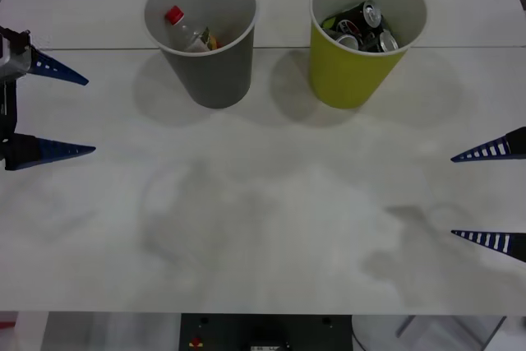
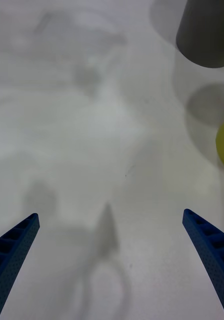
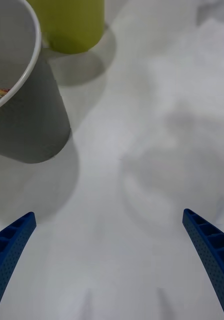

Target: Put the can into the green bin and the plastic bottle into the gray bin

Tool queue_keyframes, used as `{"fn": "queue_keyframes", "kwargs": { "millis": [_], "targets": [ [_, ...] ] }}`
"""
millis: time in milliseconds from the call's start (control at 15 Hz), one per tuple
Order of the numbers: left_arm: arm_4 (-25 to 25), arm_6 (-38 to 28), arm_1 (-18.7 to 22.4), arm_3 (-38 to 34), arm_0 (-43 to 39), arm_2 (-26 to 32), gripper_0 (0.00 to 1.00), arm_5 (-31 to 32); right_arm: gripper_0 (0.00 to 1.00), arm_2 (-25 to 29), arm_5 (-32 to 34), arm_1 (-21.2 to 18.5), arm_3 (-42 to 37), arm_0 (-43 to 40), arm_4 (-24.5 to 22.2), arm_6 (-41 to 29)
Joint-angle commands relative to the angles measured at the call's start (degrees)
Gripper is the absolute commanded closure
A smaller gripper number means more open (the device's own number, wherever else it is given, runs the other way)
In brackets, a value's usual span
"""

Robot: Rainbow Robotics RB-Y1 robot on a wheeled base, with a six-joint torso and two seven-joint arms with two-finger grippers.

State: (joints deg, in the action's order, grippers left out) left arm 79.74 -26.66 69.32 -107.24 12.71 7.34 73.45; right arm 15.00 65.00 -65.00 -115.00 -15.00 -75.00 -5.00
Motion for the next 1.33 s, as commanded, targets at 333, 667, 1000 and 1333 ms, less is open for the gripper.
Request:
{"fn": "queue_keyframes", "kwargs": {
  "millis": [333, 667, 1000, 1333],
  "targets": [
    [4.8, 7.8, -6.6, -7.9, -11.7, 9.4, 0.00, 6.8, 0.00, 0.0, 0.0, 0.0, 0.0, 0.0, 0.0, 0.0],
    [5.0, 12.0, -12.5, -10.6, -16.5, 12.1, 0.00, 6.8, 0.00, 0.0, 0.0, 0.0, 0.0, 0.0, 0.0, 0.0],
    [3.8, 13.0, -15.4, -12.3, -17.1, 12.6, 0.00, 7.0, 0.00, 0.0, 0.0, 0.0, 0.0, 0.0, 0.0, 0.0],
    [4.2, 13.0, -15.5, -12.4, -17.3, 12.1, 0.00, 7.6, 0.00, 0.0, 0.0, 0.0, 0.0, 0.0, 0.0, 0.0]
  ]
}}
